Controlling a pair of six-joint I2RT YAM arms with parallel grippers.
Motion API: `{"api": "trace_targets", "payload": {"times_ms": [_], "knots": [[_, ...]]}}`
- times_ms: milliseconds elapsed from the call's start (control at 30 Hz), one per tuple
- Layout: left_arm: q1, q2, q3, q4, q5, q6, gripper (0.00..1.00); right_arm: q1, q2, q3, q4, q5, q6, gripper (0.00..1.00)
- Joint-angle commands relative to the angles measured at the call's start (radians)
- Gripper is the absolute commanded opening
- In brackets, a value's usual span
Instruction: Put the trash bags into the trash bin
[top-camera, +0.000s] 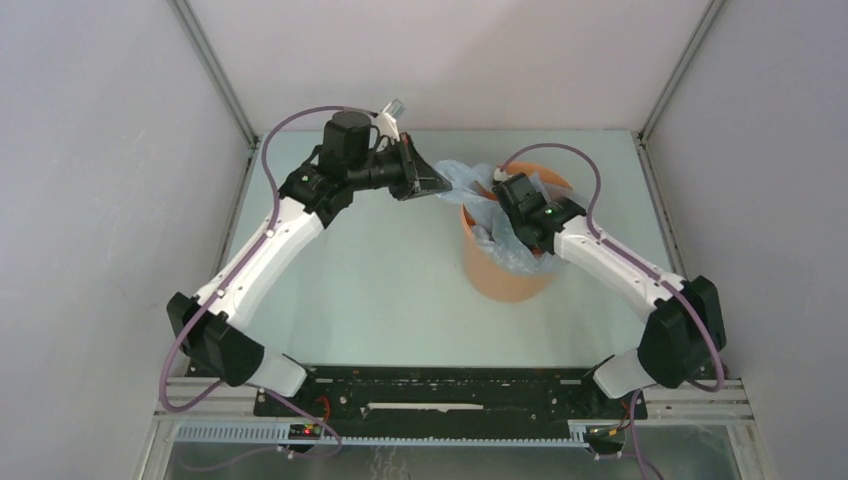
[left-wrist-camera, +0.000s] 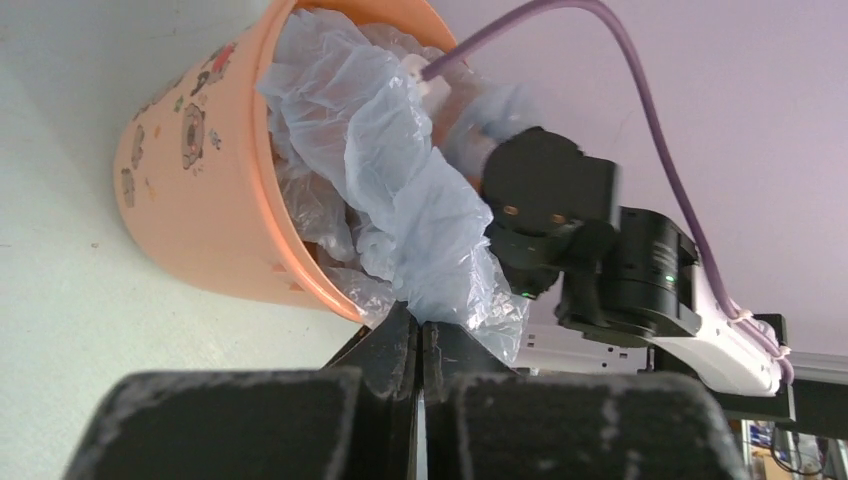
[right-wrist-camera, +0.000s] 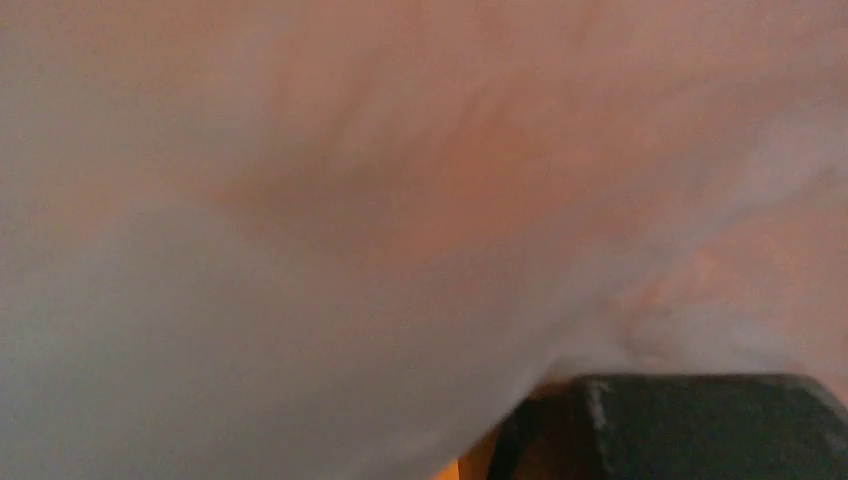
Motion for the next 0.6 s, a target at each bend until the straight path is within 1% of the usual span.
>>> {"api": "trace_targets", "payload": {"times_ms": [0, 67, 167, 300, 400, 500, 567], "knots": [[0.013, 0.038, 0.085, -0.090, -0.060, 0.046, 0.00, -0.027, 0.068, -0.034, 0.178, -0.017, 0.014, 0.32], [0.017, 0.056, 0.091, -0.137, -0.095, 0.061, 0.00, -0.028, 0.105, -0.044, 0.226, -0.006, 0.004, 0.33], [0.020, 0.072, 0.085, -0.151, -0.121, 0.078, 0.00, -0.034, 0.163, -0.060, 0.285, -0.016, 0.007, 0.34], [0.020, 0.097, 0.113, -0.146, -0.102, 0.088, 0.00, -0.041, 0.206, -0.087, 0.324, -0.003, 0.015, 0.35], [0.019, 0.100, 0.140, -0.143, -0.072, 0.091, 0.00, -0.047, 0.138, -0.074, 0.298, -0.023, 0.005, 0.38], [0.019, 0.086, 0.144, -0.143, -0.051, 0.098, 0.00, -0.054, 0.016, -0.010, 0.206, -0.062, 0.014, 0.50], [0.019, 0.078, 0.137, -0.144, -0.042, 0.104, 0.00, -0.051, -0.052, 0.043, 0.129, -0.082, 0.018, 0.62]]}}
